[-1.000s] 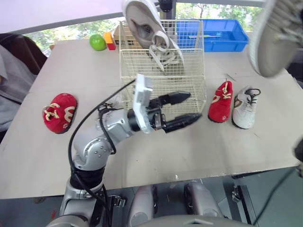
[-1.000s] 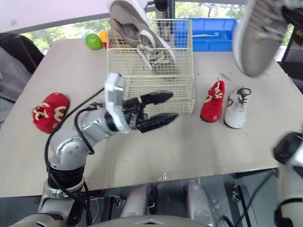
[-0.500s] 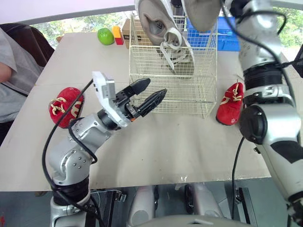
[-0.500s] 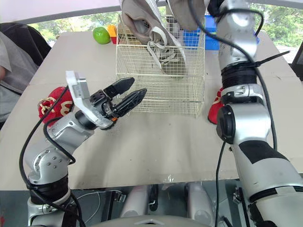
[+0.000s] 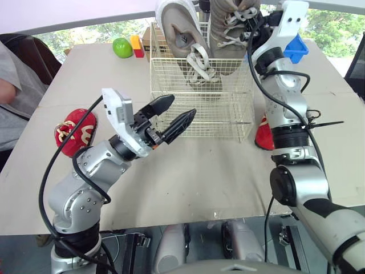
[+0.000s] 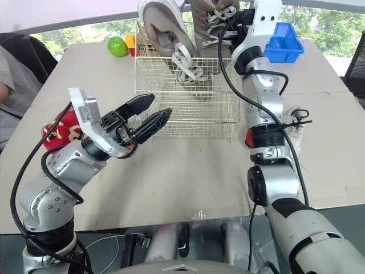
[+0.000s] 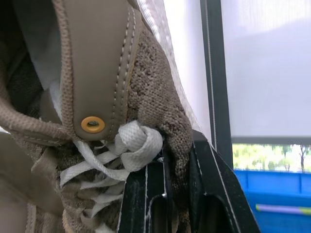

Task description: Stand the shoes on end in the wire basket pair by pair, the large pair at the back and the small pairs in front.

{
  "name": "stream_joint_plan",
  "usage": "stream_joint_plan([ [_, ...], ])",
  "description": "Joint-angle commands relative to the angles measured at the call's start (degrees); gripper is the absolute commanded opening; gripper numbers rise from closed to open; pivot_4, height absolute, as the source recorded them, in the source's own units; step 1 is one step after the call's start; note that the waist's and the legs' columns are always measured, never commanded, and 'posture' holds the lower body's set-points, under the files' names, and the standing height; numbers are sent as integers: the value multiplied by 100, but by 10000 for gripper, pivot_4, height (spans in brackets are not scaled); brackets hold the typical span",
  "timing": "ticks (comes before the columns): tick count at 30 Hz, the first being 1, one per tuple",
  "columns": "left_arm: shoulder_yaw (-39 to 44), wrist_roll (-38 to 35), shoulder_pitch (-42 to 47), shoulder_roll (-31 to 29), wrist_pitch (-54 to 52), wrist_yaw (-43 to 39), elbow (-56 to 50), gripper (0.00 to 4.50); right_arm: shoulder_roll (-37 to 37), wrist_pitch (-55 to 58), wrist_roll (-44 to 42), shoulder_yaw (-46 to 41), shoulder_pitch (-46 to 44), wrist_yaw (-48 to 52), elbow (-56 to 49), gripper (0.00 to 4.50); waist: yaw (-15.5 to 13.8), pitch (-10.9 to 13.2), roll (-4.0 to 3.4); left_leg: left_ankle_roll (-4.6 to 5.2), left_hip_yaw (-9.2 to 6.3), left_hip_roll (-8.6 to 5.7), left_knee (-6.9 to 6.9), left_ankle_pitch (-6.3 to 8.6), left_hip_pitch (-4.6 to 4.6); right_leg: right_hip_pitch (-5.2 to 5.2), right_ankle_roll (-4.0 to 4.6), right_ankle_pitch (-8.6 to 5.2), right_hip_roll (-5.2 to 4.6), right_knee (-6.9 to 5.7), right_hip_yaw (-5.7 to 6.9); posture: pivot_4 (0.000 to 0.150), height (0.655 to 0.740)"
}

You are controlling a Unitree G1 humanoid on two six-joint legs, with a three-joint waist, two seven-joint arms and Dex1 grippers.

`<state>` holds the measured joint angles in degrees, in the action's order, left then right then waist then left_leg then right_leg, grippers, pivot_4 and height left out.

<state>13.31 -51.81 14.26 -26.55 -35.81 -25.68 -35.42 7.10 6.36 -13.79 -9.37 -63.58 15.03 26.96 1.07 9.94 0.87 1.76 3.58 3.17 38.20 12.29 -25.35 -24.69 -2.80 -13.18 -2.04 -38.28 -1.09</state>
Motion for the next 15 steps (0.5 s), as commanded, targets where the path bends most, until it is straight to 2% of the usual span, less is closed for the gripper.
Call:
stream_joint_plan([
  [1, 0, 55, 87, 94, 229, 133, -94, 45000, 209, 972, 160, 395, -203, 292, 137, 363, 11, -1, 1, 1, 5, 0, 0, 0, 3, 1, 0, 0, 0, 0, -5, 1500, 7400],
  [5, 5, 118, -5, 68, 314, 108, -87, 45000, 802, 462, 1245, 1420, -419, 787, -181, 363, 32, -1, 1, 1, 20, -1, -15, 1, 25, 8, 1, -1, 2, 1, -22, 1500, 7400],
  [9, -27, 151, 0, 87, 338, 149, -95, 45000, 736, 985, 1132, 1502, -428, 987, -384, 363, 106, -2, 4, 1, 35, 0, -37, 1, 40, 8, 1, -1, 4, 4, -39, 1500, 7400],
  [10, -30, 156, -19, 87, 345, 143, -99, 45000, 661, 1190, 983, 1414, -435, 1018, -423, 363, 110, -2, 4, 1, 38, 0, -42, 1, 47, 10, 1, -1, 4, 4, -41, 1500, 7400],
  [13, -24, 144, -72, 94, 360, 143, -105, 45000, 108, 2409, -336, 246, -702, 639, -386, 363, 141, -2, 4, 1, 46, 3, -48, 1, 56, 10, 0, 0, 6, 2, -49, 1500, 7400],
  [15, -9, 117, -86, 84, 359, 149, -106, 45000, -95, 2907, -856, -359, -848, 347, -275, 363, 138, -2, 5, 1, 46, 6, -52, 1, 57, 10, 1, 0, 7, 1, -49, 1500, 7400],
])
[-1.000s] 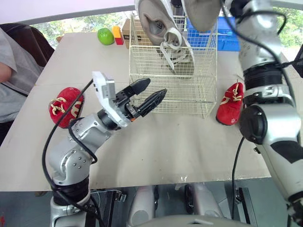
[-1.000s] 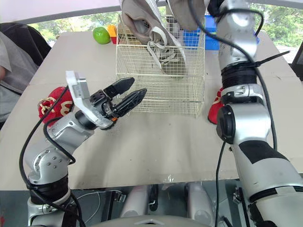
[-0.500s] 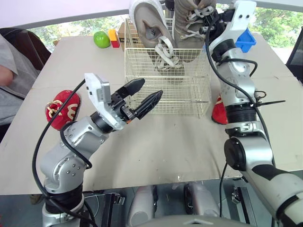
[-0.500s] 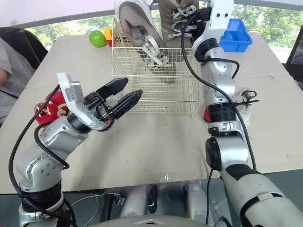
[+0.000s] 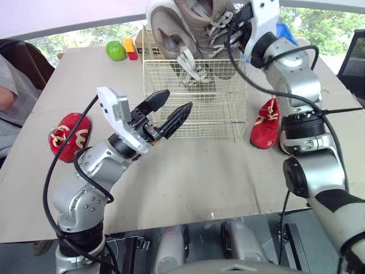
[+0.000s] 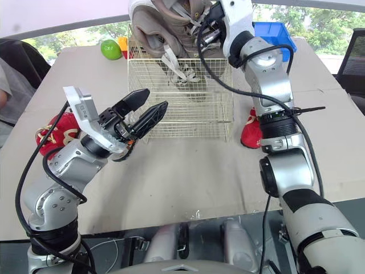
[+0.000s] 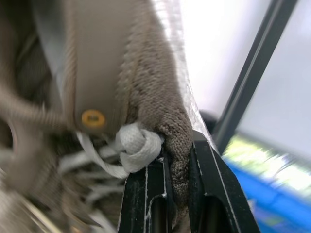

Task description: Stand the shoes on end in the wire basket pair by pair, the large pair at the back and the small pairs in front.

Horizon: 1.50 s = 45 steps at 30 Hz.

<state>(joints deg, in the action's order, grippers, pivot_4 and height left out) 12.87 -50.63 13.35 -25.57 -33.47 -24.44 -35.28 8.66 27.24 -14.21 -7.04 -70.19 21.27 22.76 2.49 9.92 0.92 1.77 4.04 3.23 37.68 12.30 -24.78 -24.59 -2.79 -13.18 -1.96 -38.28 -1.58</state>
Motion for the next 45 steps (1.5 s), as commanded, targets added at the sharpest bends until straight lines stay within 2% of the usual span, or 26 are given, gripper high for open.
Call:
stream_joint_plan([
  [1, 40, -16, 19, -12, 119, 44, -111, 45000, -343, 951, -1116, -933, -250, -416, 215, 363, -8, 0, 0, 0, 0, 0, -2, 0, 0, 0, 0, 0, 0, 0, 1, 1500, 7400],
  [7, 96, -118, 12, -40, 72, 96, -93, 45000, -662, 1492, -2194, -1935, -343, -955, 317, 363, -10, 0, 0, 0, 4, -3, -25, 0, -4, 0, 1, 1, -2, 29, 1, 1500, 7400],
  [9, 102, -132, 7, -65, 55, 97, -96, 45000, -546, 1318, -1821, -1508, -173, -802, 198, 363, -8, 0, 0, 0, 3, -2, -30, 0, -4, -1, 1, 1, -2, 32, 1, 1500, 7400],
  [12, 106, -167, 13, -97, 23, 133, -115, 45000, -121, 565, -425, 137, 357, -324, -163, 363, -8, 0, 0, 0, 3, -3, -39, 0, -4, -3, 0, 0, -1, 38, 2, 1500, 7400],
  [14, 117, -191, 2, -112, 21, 146, -130, 45000, 31, 281, 34, 725, 574, -180, -232, 363, 5, -1, 0, 0, 5, -3, -40, 0, -2, -3, 0, -1, -1, 39, 0, 1500, 7400],
  [18, 106, -195, -4, -121, 32, 210, -157, 45000, -652, 1054, -1083, -536, 608, -869, 220, 363, 42, -33, 15, 0, 7, 1, -39, 0, 15, 1, 1, 1, 7, 26, -10, 1500, 7400],
  [20, 98, -200, -8, -129, 32, 226, -168, 45000, -718, 1184, -1150, -725, 601, -1000, 387, 363, 41, -60, 26, 0, 2, 5, -39, -1, 18, 4, 7, 4, 12, 25, -7, 1500, 7400],
  [22, 102, -212, -30, -148, 26, 237, -189, 45000, -627, 1129, -900, -491, 646, -919, 418, 363, 40, -98, 32, 0, 3, 6, -39, 0, 27, 15, 9, 4, 11, 30, -5, 1500, 7400],
  [24, 114, -216, -54, -180, 17, 258, -230, 45000, -263, 891, -143, 458, 716, -529, 313, 363, 40, -111, 31, 0, 4, 5, -39, 0, 29, 16, 10, 3, 10, 32, -6, 1500, 7400],
  [25, 116, -223, -61, -185, 12, 275, -248, 45000, -207, 872, -70, 627, 676, -354, 290, 363, 43, -117, 31, 0, 5, 5, -39, 0, 29, 16, 10, 3, 10, 33, -6, 1500, 7400],
  [28, 112, -242, -101, -199, 13, 292, -279, 45000, -870, 1913, -2192, -1467, -50, -1073, 718, 363, 106, -131, 34, 0, 8, 5, -45, 0, 41, 21, 28, -8, 10, 33, -12, 1500, 7400],
  [29, 111, -255, -110, -199, 12, 308, -292, 45000, -955, 2064, -2620, -1933, -228, -1230, 873, 363, 130, -130, 35, 0, 6, 6, -48, 0, 46, 24, 22, -5, 12, 31, -13, 1500, 7400],
  [31, 125, -296, -123, -196, 13, 337, -310, 45000, -992, 2126, -2983, -2422, -441, -1473, 1118, 363, 151, -129, 33, 0, 4, 11, -53, 0, 51, 28, 22, -4, 18, 31, -12, 1500, 7400],
  [33, 120, -305, -126, -199, 24, 354, -308, 45000, -961, 2177, -3062, -2533, -489, -1555, 1231, 363, 157, -128, 32, 1, 5, 11, -62, 1, 51, 28, 25, -5, 18, 35, -12, 1500, 7400],
  [36, 109, -307, -116, -205, 48, 369, -286, 45000, -894, 2224, -2896, -2244, -351, -1437, 1159, 363, 168, -128, 32, 1, 6, 10, -84, 1, 51, 22, 27, -7, 18, 46, -16, 1500, 7400],
  [38, 100, -286, -102, -207, 65, 365, -257, 45000, -775, 2013, -2302, -1502, -88, -1148, 883, 363, 170, -128, 32, 1, 6, 10, -88, 1, 51, 19, 27, -8, 19, 46, -18, 1500, 7400],
  [40, 98, -278, -88, -202, 75, 366, -233, 45000, -507, 1541, -1342, -250, 289, -710, 475, 363, 174, -129, 32, 1, 5, 9, -98, 1, 52, 12, 28, -10, 21, 46, -24, 1500, 7400],
  [42, 95, -260, -77, -205, 89, 351, -205, 45000, -298, 1056, -623, 572, 583, -539, 251, 363, 175, -130, 33, 1, 6, 9, -105, 1, 60, 12, 28, -10, 21, 47, -30, 1500, 7400],
  [45, 94, -240, -51, -214, 104, 324, -159, 45000, -149, 609, -80, 1022, 768, -449, 192, 363, 182, -131, 34, 1, 18, 7, -119, 1, 109, 35, 28, -12, 24, 42, -62, 1500, 7400],
])
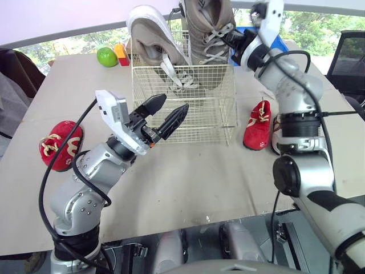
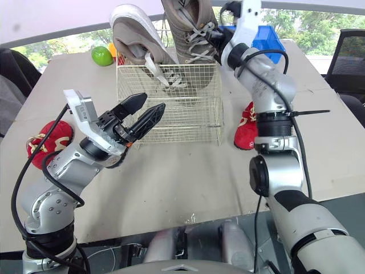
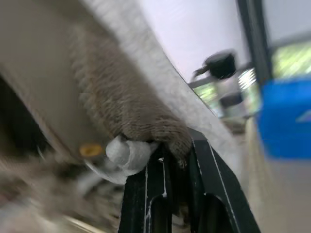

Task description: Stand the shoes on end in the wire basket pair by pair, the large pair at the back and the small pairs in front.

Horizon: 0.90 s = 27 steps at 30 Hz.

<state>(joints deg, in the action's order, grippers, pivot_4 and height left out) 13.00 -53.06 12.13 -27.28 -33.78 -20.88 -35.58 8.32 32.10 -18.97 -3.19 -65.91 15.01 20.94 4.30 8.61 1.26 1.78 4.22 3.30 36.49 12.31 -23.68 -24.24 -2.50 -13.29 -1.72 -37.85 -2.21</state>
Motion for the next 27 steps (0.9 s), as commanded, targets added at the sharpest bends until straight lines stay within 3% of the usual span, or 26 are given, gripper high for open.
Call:
stream_joint_plan([
  [1, 83, 11, 82, -50, 140, -52, -104, 45000, -108, 44, 490, 663, 359, 176, 418, 363, 0, 0, 0, 0, 0, 0, 0, 0, 2, 1, 0, 0, 0, 0, 0, 1500, 7400],
  [7, 94, 21, 112, -92, 163, -124, -25, 45000, -52, -282, 875, 760, 435, 546, 661, 363, -2, -1, 1, 0, 0, 0, 2, 0, 4, 4, 2, -1, 2, 1, -6, 1500, 7400],
  [9, 91, 25, 102, -95, 165, -129, -31, 45000, -24, -323, 933, 707, 458, 651, 775, 5501, -1, -2, 1, 0, 2, 0, 1, 0, 5, 4, 2, -1, 3, 1, -10, 1500, 7400],
  [13, 111, 21, 14, -105, 161, -118, -96, 45000, 164, -410, 1107, 798, 615, 913, 530, 20073, -6, -5, 7, 0, 2, 1, 1, 0, 6, 4, 4, -1, 3, 0, -10, 1500, 7400],
  [18, 188, 16, -159, -103, 167, -18, -194, 45000, 696, -242, 952, 883, 1208, 1610, -914, 44159, -61, -4, 10, -1, 1, -1, 2, 0, -2, 4, 3, -1, -3, 8, -6, 1500, 7400],
  [22, 255, 131, -160, -81, 190, 244, -195, 45000, 1155, 212, 410, 631, 1680, 2121, -2270, 44159, -141, 7, 14, -1, 5, -4, 2, 0, -12, 1, 2, -2, -12, 18, -4, 1500, 7400],
  [27, 418, 576, 743, -53, 86, 1166, 396, 45000, 1718, -89, -128, 550, 2269, 2946, -3653, 44159, -241, 48, 30, -1, 3, -8, 3, 0, -19, -4, 1, -1, -11, 20, 0, 1500, 7400],
])
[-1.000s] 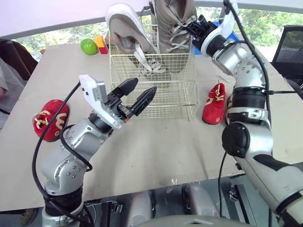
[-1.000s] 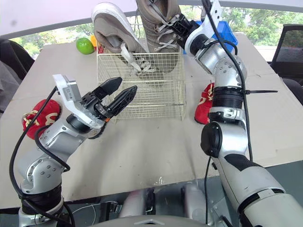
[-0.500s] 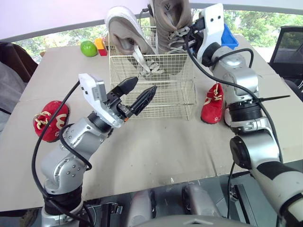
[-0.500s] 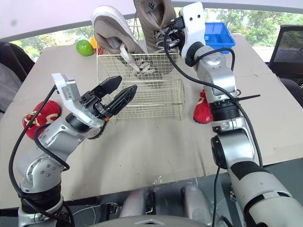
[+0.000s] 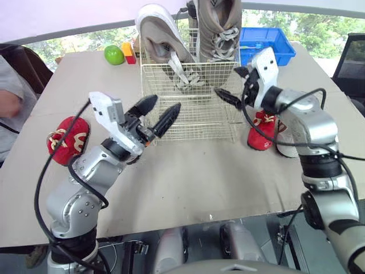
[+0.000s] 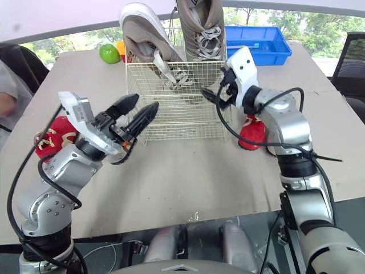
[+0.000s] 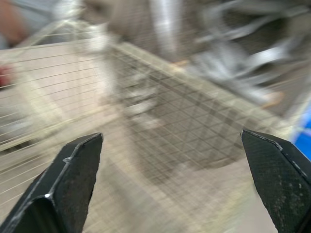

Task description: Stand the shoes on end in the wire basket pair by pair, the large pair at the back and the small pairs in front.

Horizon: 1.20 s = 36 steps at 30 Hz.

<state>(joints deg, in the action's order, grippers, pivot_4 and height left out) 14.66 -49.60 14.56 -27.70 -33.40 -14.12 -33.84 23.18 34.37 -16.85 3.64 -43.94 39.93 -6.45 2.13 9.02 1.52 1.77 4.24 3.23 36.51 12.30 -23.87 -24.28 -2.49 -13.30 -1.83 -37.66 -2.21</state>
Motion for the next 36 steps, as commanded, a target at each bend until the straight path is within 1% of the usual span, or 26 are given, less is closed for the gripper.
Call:
stream_joint_plan([
  [1, 260, 292, 680, -39, 7, 573, 353, 45000, 276, -395, -396, -127, 147, 544, -1061, 44159, -27, 8, 6, 0, -3, 0, 0, 0, -2, 0, -1, 0, 1, 0, 5, 1500, 7400],
  [3, 213, 557, 1325, -98, -84, 851, 816, 45000, 310, -524, -641, -276, 406, 638, -1488, 44159, -34, 13, 16, 0, -1, -1, 0, 0, -2, 1, -2, 0, 1, 5, 4, 1500, 7400],
  [5, -28, 1070, 1901, -276, -66, 861, 1304, 45000, 354, -487, -801, -404, 599, 568, -1847, 44159, -77, 33, 49, 0, -2, -2, 1, 0, -7, 1, -4, 1, 1, 6, 13, 1500, 7400],
  [9, -610, 1948, 2694, -414, 389, 339, 2370, 45000, 299, -375, -829, -524, 831, 115, -2180, 44159, -107, 38, 54, -2, 10, -4, 1, -1, -14, -1, -3, 1, -3, 12, 22, 1500, 7400],
  [13, -1091, 2625, 3207, -320, 914, -144, 3304, 45000, 422, -441, -644, -498, 1113, -114, -2365, 44159, -159, 39, 55, -3, 15, -3, 0, -1, -23, -3, -2, 0, -7, 17, 34, 1500, 7400],
  [15, -1243, 2860, 3351, -280, 1130, -384, 3611, 45000, 460, -414, -579, -518, 1191, -252, -2418, 44159, -161, 39, 55, -5, 7, -4, 2, -2, -45, -16, -3, 1, -8, 25, 45, 1500, 7400],
  [16, -1235, 2914, 3414, -243, 1204, -453, 3733, 45000, 488, -373, -554, -507, 1218, -303, -2448, 44159, -154, 39, 54, -6, 3, -4, 12, -3, -75, -38, -3, 2, -9, 23, 47, 1500, 7400],
  [17, -1273, 3020, 3504, -212, 1352, -520, 3833, 40888, 483, -308, -612, -605, 1317, -402, -2545, 44787, -146, 39, 54, -8, 2, -4, 23, -5, -100, -58, -5, 4, -9, 18, 49, 1500, 7400],
  [18, -1283, 3104, 3562, -203, 1473, -589, 3917, 39645, 465, -258, -650, -649, 1375, -494, -2618, 44787, -152, 40, 55, -9, 4, -4, 26, -5, -101, -59, -5, 4, -10, 16, 48, 1500, 7400],
  [19, -1322, 3223, 3622, -195, 1625, -657, 3987, 37424, 479, -269, -648, -671, 1467, -544, -2681, 44787, -151, 41, 57, -9, 1, -3, 28, -5, -103, -58, -5, 3, -11, 15, 51, 1500, 7400],
  [23, -1292, 3518, 3805, -194, 2062, -867, 4207, 18310, 490, -306, -575, -581, 1684, -709, -2831, 44787, -158, 41, 57, -7, -9, -3, 29, -4, -106, -58, -6, 2, -11, 15, 62, 1500, 7400],
  [24, -1270, 3578, 3873, -201, 2149, -893, 4237, 15380, 472, -289, -617, -591, 1703, -743, -2865, 44787, -158, 43, 58, -7, -10, -3, 29, -4, -107, -58, -6, 2, -11, 15, 63, 1500, 7400],
  [25, -1256, 3633, 3929, -213, 2214, -917, 4260, 9743, 459, -281, -653, -597, 1716, -768, -2888, 44787, -158, 44, 59, -7, -10, -3, 29, -4, -108, -58, -6, 2, -11, 14, 63, 1500, 7400],
  [27, -1238, 3753, 4019, -257, 2395, -993, 4283, 1800, 460, -293, -673, -564, 1760, -783, -2930, 44787, -168, 47, 61, -7, -15, -3, 37, -4, -116, -58, -7, 2, -11, 14, 68, 1500, 7400],
  [28, -1220, 3787, 4065, -250, 2457, -1017, 4279, 218, 473, -286, -696, -550, 1790, -764, -2950, 44787, -168, 50, 63, -7, -17, -3, 42, -4, -118, -58, -7, 2, -11, 14, 71, 1500, 7400],
  [32, -1149, 3908, 4196, -213, 2669, -1087, 4301, 218, 470, -279, -684, -476, 1816, -788, -2951, 44787, -167, 56, 64, -7, -21, -3, 50, -4, -132, -61, -8, 3, -12, 20, 75, 1500, 7400],
  [35, -1156, 4041, 4296, -234, 2960, -1147, 4334, 218, 446, -224, -699, -418, 1762, -815, -2954, 44787, -170, 56, 64, -9, -37, -3, 77, -6, -183, -99, -9, 4, -12, 4, 92, 1500, 7400],
  [36, -1170, 4098, 4317, -277, 3084, -1208, 4372, 218, 423, -166, -690, -356, 1695, -853, -2946, 44787, -168, 56, 64, -26, -36, -3, 82, -16, -198, -114, -9, 4, -12, -4, 90, 1500, 7400],
])
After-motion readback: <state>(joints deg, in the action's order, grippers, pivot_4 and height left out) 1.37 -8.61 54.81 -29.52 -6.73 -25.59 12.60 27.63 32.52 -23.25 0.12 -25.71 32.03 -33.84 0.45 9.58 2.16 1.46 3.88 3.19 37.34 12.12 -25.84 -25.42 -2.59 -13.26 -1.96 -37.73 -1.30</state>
